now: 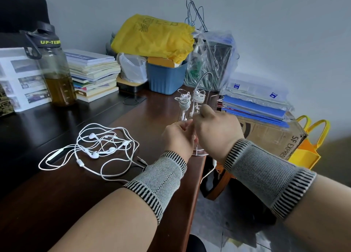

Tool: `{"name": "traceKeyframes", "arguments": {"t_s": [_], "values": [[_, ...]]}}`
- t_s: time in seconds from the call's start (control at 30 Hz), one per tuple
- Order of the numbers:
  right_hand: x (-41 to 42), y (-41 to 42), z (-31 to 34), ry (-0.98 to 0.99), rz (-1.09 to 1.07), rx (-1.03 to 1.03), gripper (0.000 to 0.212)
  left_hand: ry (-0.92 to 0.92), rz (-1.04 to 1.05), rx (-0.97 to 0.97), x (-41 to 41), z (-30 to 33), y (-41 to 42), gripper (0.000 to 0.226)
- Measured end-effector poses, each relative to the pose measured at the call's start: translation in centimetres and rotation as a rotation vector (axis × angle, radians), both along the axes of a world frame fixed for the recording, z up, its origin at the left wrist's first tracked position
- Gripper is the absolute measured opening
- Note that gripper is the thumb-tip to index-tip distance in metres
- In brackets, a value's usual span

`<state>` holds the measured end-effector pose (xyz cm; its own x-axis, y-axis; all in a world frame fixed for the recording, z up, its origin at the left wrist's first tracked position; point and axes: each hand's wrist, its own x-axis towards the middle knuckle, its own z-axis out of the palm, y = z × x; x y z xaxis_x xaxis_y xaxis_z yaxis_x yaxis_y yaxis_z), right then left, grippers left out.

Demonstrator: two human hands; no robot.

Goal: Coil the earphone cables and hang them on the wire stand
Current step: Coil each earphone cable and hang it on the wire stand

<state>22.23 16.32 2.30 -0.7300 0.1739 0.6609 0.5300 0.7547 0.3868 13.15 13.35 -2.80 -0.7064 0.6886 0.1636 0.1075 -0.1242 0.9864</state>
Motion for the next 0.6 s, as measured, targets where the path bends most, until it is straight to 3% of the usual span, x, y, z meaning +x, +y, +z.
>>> {"name": "traceKeyframes", "arguments": {"t_s": [0.07, 0.17, 0.27, 0.37, 0.6], "values": [[0.8, 0.8, -1.0, 0.192, 0.022, -0.261, 0.007, -0.07, 0.002, 0.018, 0.1, 0.2, 0.1, 0.028], [1.7, 1.3, -1.7, 0.445, 0.012, -0.698, 0.014, -0.037, 0.033, 0.007, 0.4, 0.6, -0.3, 0.02], [1.7, 2.5, -1.3, 0.618, -0.047, -0.974, 0.012, 0.008, 0.051, -0.041, 0.4, 0.9, -0.8, 0.019], [1.5, 2.9, -1.1, 0.638, -0.026, -1.091, 0.012, 0.133, 0.076, -0.1, 0.5, 1.1, -1.1, 0.024], [1.3, 2.5, -1.0, 0.689, -0.012, -1.116, 0.013, 0.387, 0.118, -0.21, 0.3, 1.6, -2.4, 0.037]]}}
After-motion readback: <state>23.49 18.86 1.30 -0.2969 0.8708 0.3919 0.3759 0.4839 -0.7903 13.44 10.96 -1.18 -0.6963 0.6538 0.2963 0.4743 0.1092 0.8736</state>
